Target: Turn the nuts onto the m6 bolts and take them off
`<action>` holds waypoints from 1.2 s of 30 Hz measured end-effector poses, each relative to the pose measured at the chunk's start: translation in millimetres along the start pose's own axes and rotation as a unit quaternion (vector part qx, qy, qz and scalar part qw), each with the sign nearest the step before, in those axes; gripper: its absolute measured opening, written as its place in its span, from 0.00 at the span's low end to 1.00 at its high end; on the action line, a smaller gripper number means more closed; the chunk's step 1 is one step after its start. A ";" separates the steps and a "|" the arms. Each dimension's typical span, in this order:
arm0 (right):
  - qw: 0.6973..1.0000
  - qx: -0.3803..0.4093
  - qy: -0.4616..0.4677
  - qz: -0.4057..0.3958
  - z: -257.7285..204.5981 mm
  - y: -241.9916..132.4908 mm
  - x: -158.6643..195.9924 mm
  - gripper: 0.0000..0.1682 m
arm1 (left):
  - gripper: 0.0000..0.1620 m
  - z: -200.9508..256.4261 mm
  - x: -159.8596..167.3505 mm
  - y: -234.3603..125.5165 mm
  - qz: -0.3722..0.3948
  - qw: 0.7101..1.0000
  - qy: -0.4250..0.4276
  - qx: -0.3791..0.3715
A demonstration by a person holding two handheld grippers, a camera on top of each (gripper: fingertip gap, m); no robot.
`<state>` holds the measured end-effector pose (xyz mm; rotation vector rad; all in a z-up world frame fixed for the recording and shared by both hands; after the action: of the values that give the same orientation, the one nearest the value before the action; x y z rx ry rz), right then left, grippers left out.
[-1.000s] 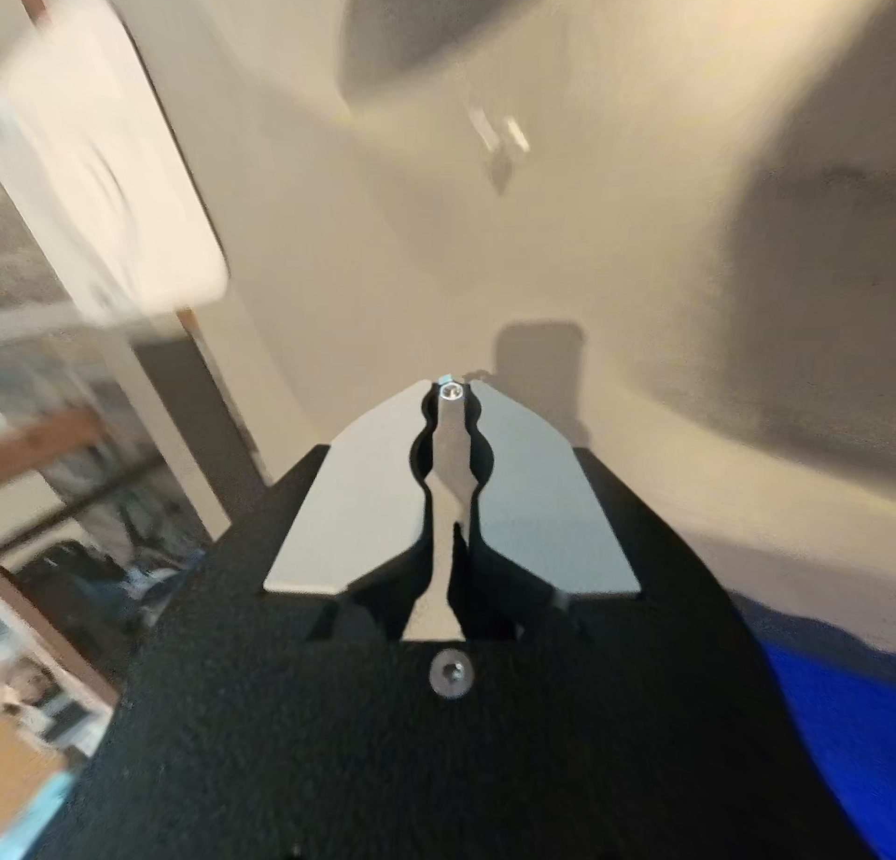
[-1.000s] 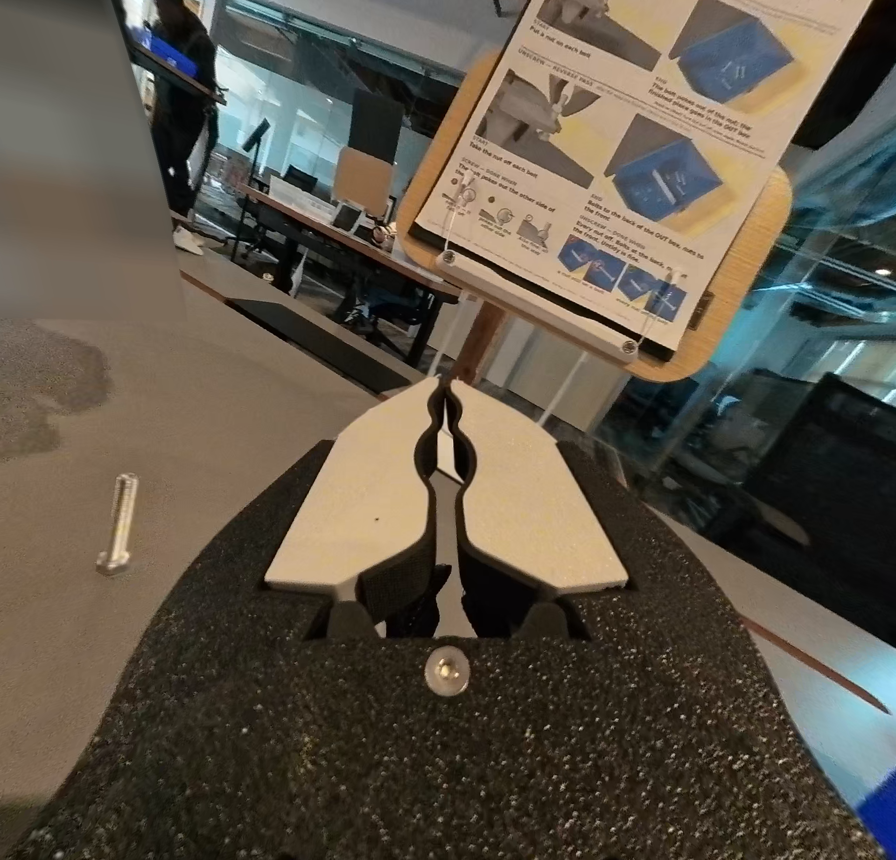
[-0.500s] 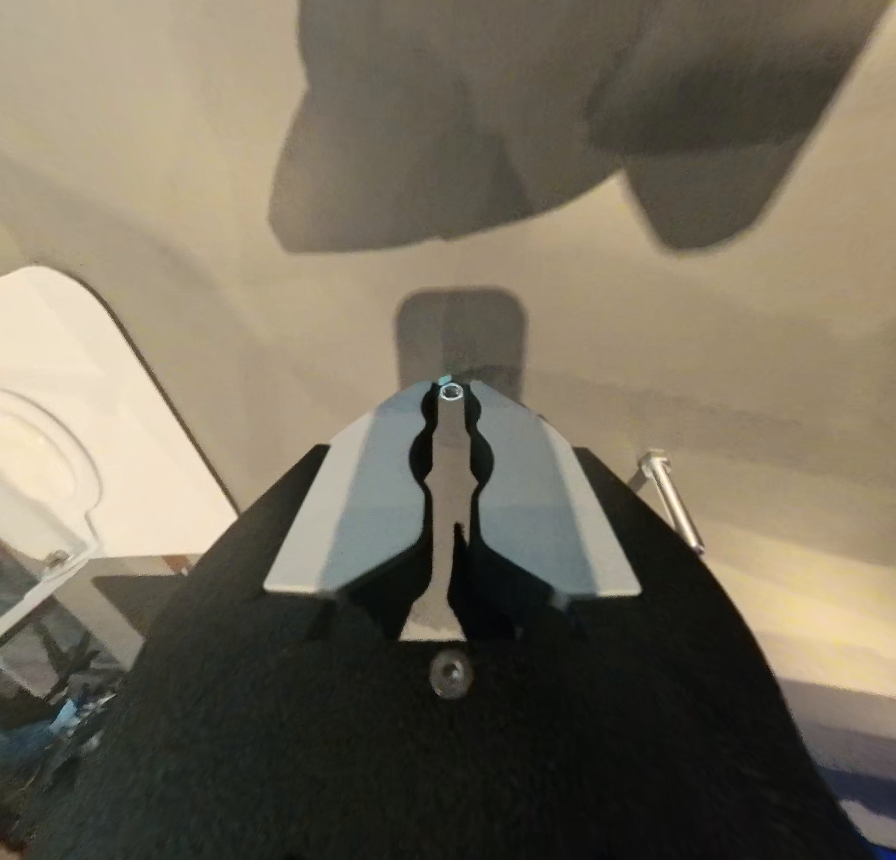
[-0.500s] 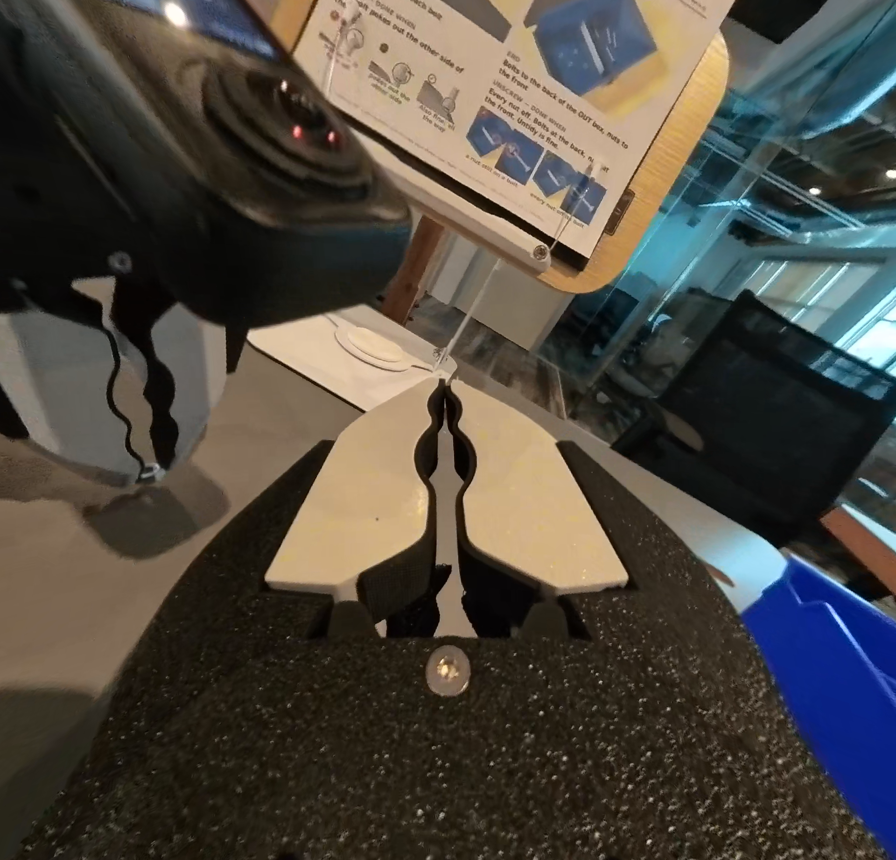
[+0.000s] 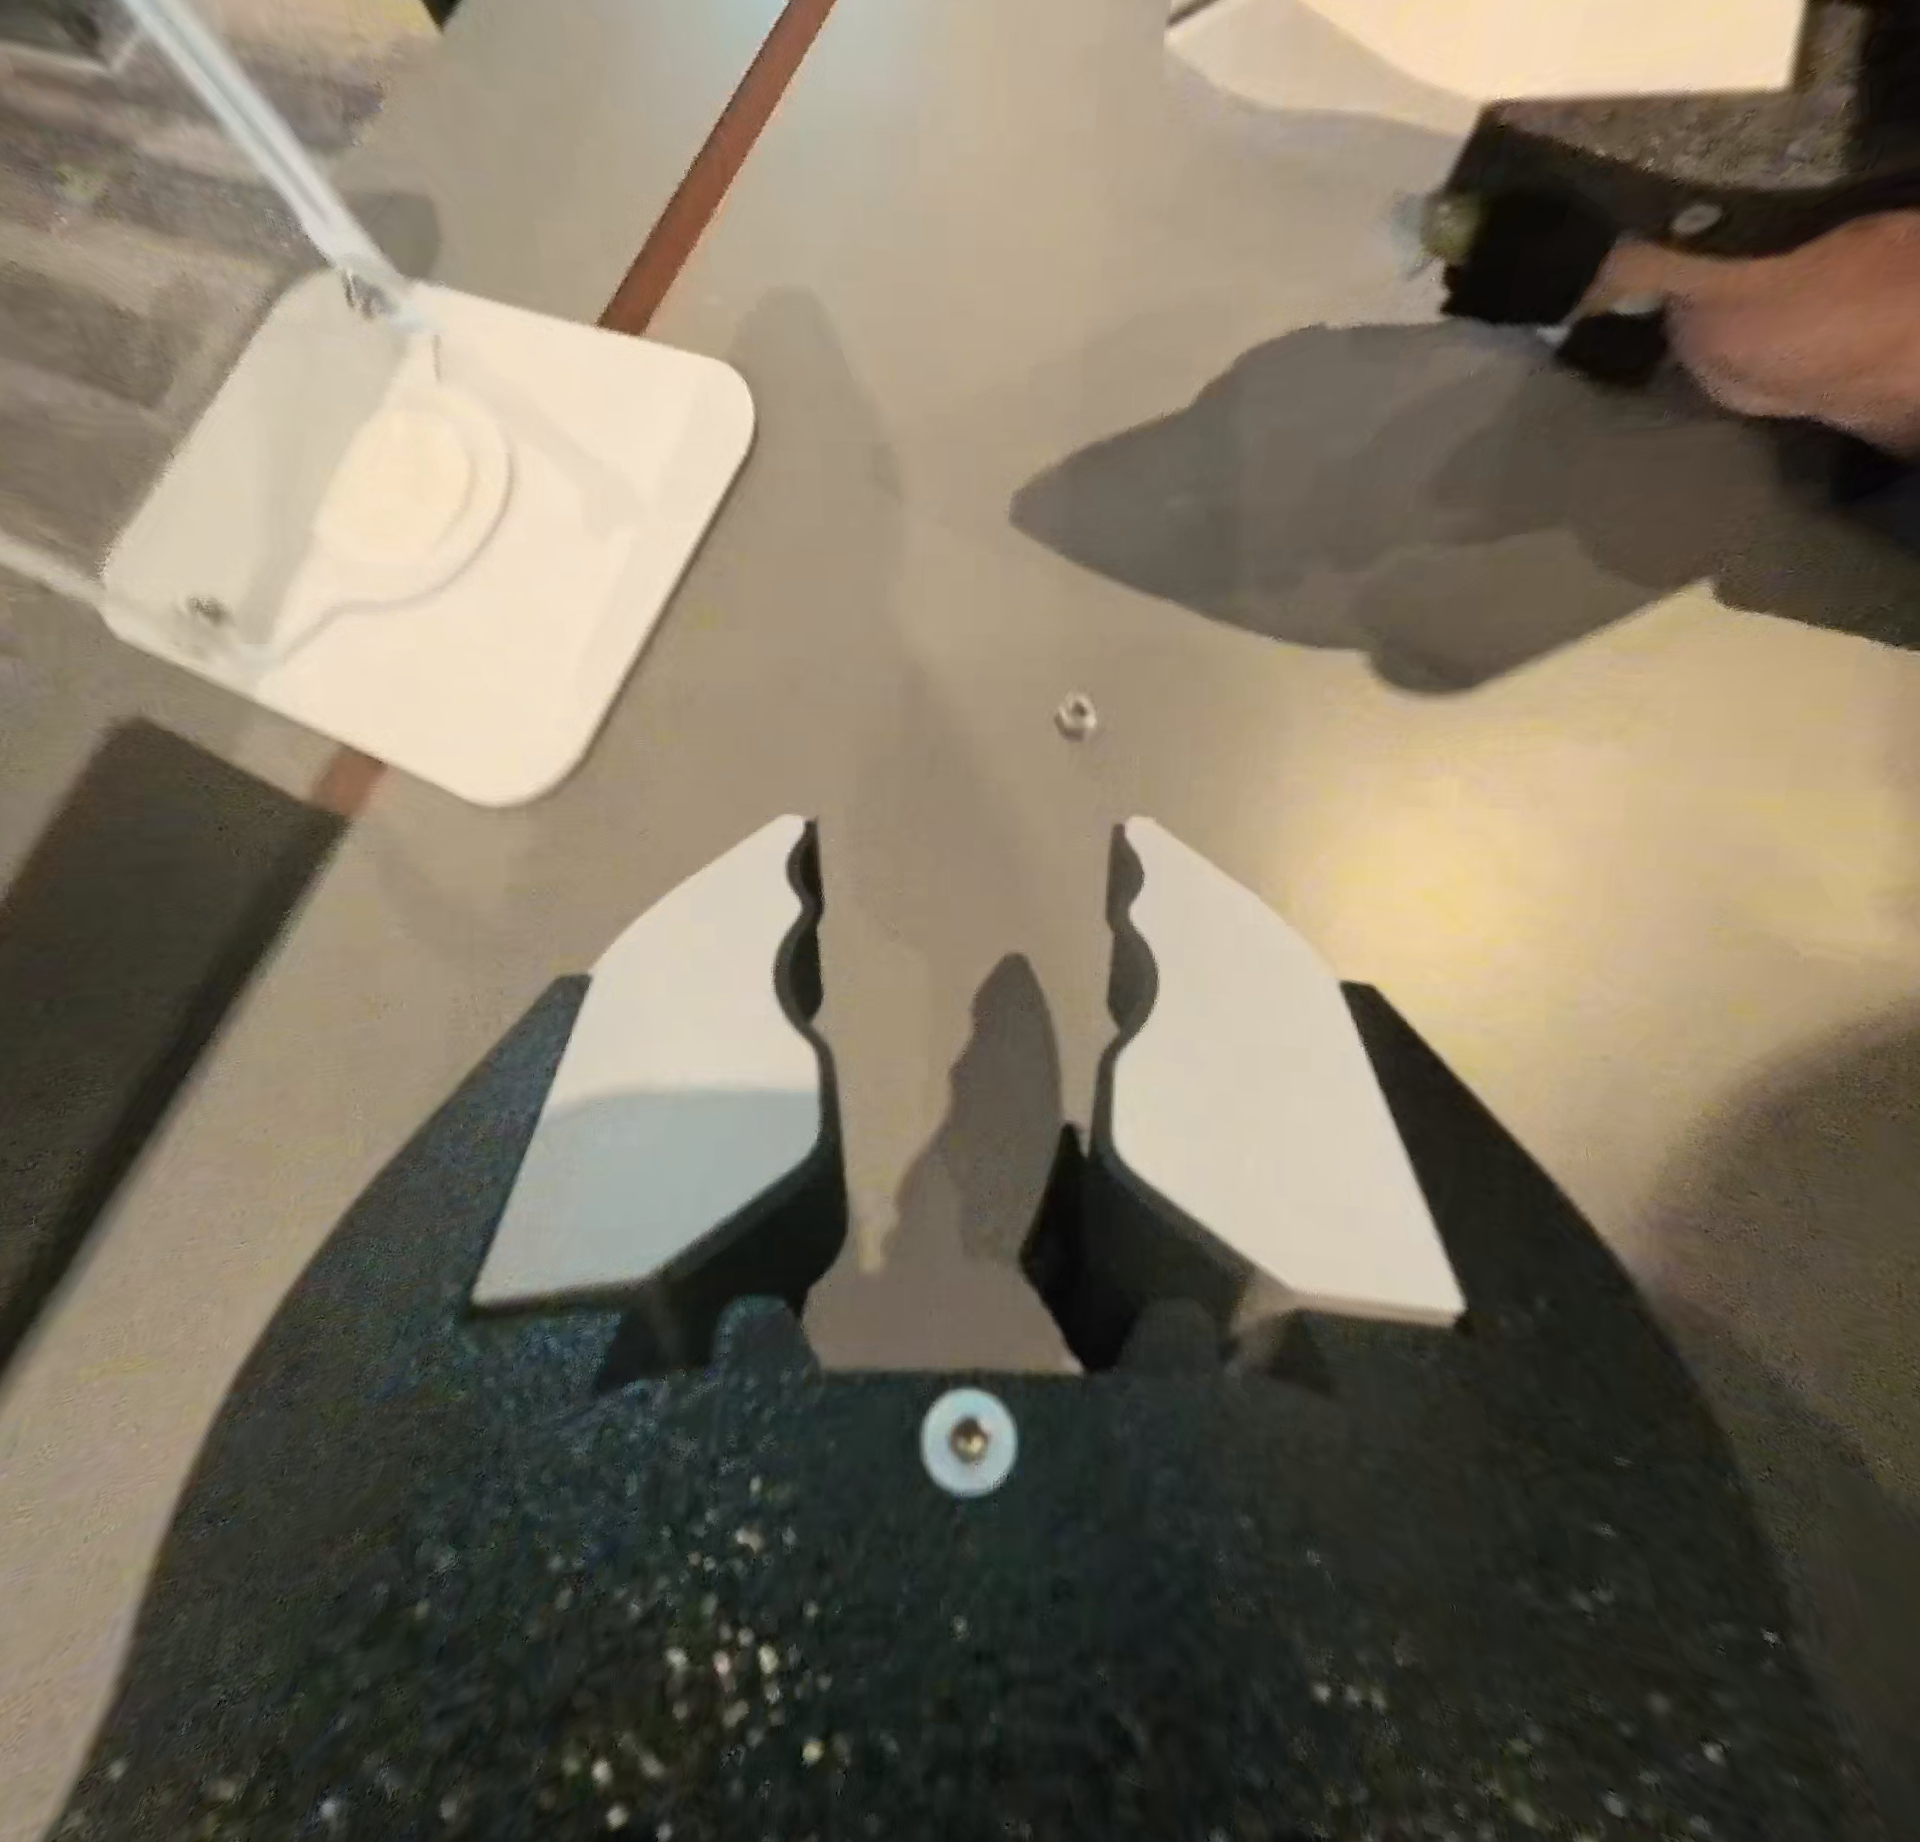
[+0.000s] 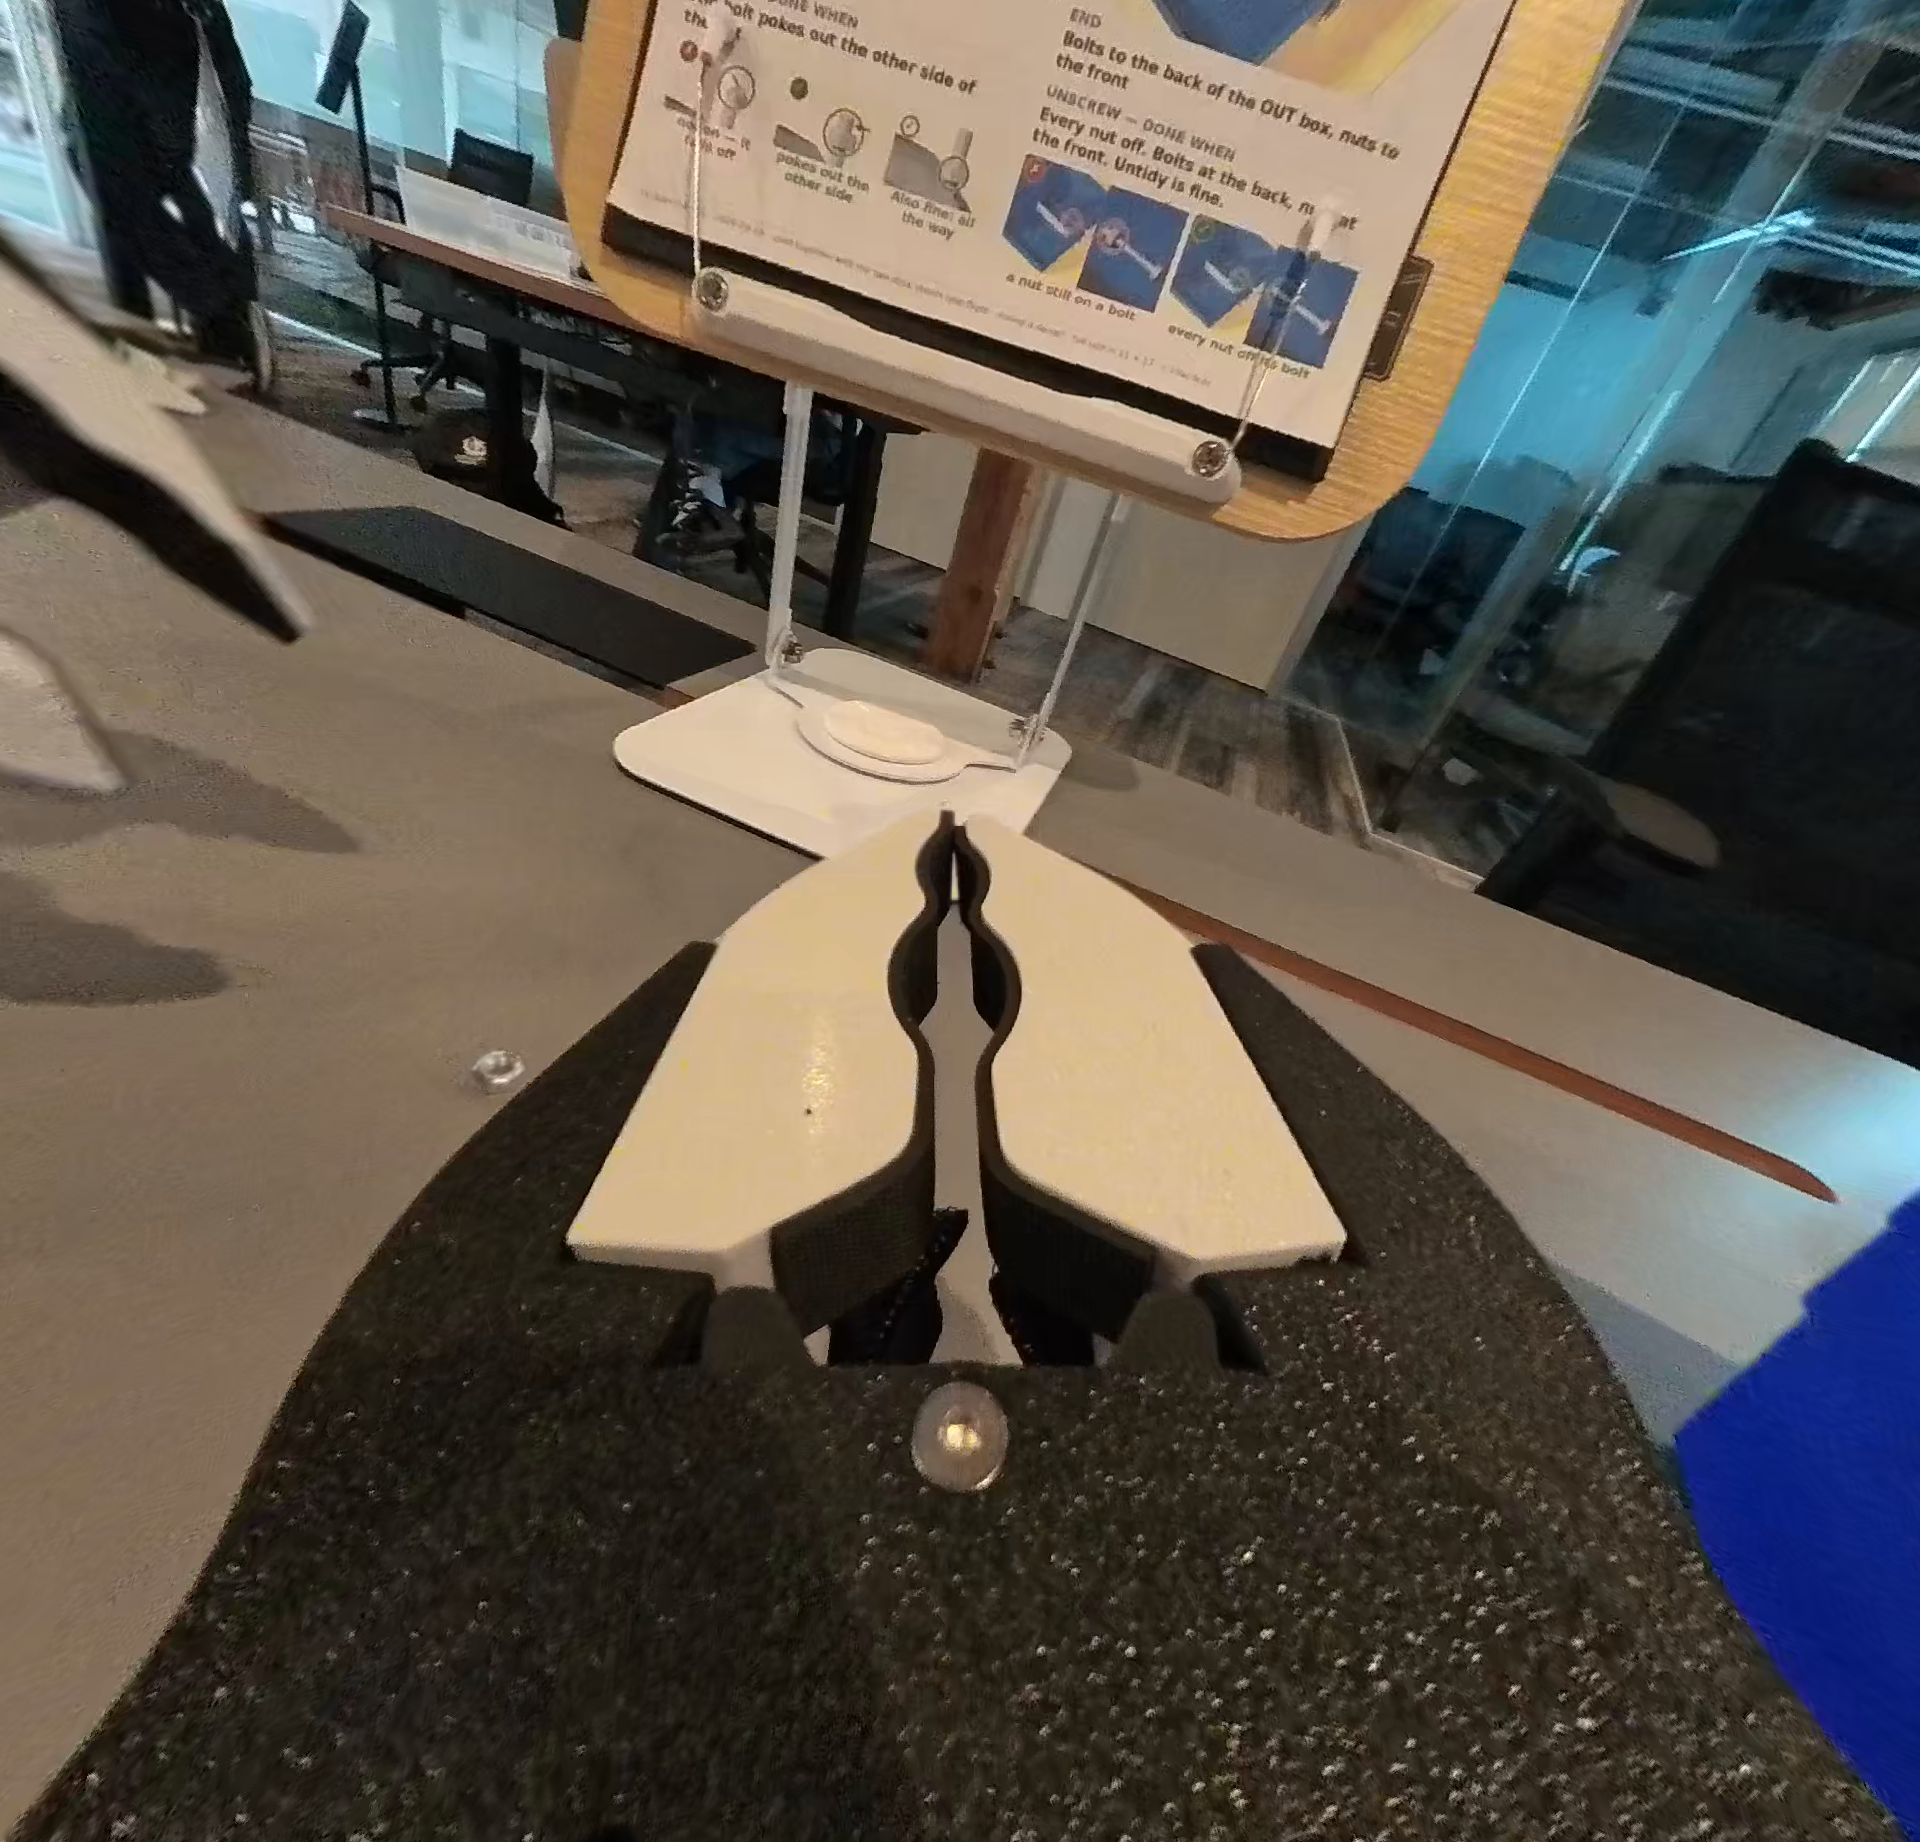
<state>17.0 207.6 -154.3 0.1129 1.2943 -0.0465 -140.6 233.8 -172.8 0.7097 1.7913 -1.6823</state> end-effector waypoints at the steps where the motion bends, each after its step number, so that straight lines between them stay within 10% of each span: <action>1: 1.000 -0.004 0.001 -0.001 -2.0 0.4 0.8 0.00 | 0.34 6.3 11.8 -2.0 0.005 1.000 -0.017 0.007; 13: 0.998 -0.060 0.030 0.012 -18.6 -0.9 0.3 0.00 | 0.31 63.9 65.9 23.3 0.039 0.982 -0.008 0.184; 36: 0.976 -0.206 -0.036 -0.052 -73.6 -10.1 12.0 0.00 | 0.13 62.6 61.2 33.7 0.024 0.972 0.030 0.233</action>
<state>-51.1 206.0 -186.1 -0.3099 1.2123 0.1275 -155.5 173.2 -242.8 1.0003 1.4099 -2.0922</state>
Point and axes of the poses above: each gripper's, where its closed fingertips meet, y out along the fingers, x out of its underside, z = x × y across the jaws, the point moved 2 cm from there along -y, back along the fingers, and after that the axes turned 10 degrees about x, right-handed, at the moved point
